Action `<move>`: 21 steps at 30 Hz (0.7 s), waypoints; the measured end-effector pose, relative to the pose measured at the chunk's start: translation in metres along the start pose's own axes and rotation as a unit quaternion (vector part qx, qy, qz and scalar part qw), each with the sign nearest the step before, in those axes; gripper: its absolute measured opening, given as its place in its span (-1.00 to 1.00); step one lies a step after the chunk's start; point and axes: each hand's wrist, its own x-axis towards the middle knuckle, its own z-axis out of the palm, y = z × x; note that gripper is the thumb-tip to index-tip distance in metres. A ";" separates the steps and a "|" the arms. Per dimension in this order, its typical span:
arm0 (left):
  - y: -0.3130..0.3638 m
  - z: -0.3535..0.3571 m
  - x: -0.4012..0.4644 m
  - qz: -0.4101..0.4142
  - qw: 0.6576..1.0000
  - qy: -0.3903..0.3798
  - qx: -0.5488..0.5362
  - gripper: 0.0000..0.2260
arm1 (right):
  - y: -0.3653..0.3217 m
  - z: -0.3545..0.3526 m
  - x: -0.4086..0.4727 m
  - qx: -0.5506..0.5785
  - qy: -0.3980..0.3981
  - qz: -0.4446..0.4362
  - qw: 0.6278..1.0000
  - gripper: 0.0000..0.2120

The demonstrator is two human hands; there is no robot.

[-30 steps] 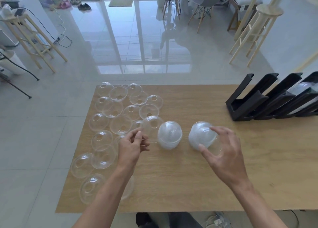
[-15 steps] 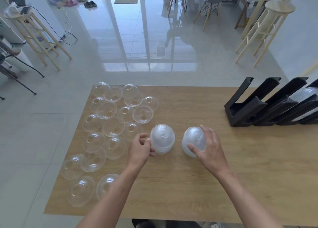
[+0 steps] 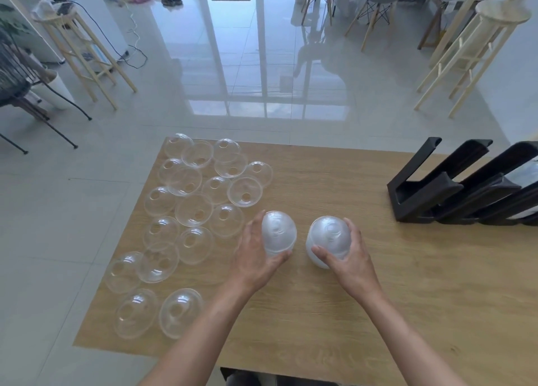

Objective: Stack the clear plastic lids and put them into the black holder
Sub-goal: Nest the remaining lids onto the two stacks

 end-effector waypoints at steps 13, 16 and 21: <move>-0.038 -0.048 -0.046 -0.057 0.998 0.027 0.006 -0.02 | -0.024 0.056 -0.039 0.018 -0.056 -0.032 0.998 0.09; -0.047 -0.061 -0.051 -0.058 0.998 0.033 0.024 -0.02 | -0.032 0.069 -0.046 0.018 -0.058 -0.031 0.998 0.10; -0.057 -0.083 -0.047 -0.030 0.996 0.032 0.075 0.11 | -0.044 0.078 -0.055 0.009 -0.034 -0.012 0.999 0.18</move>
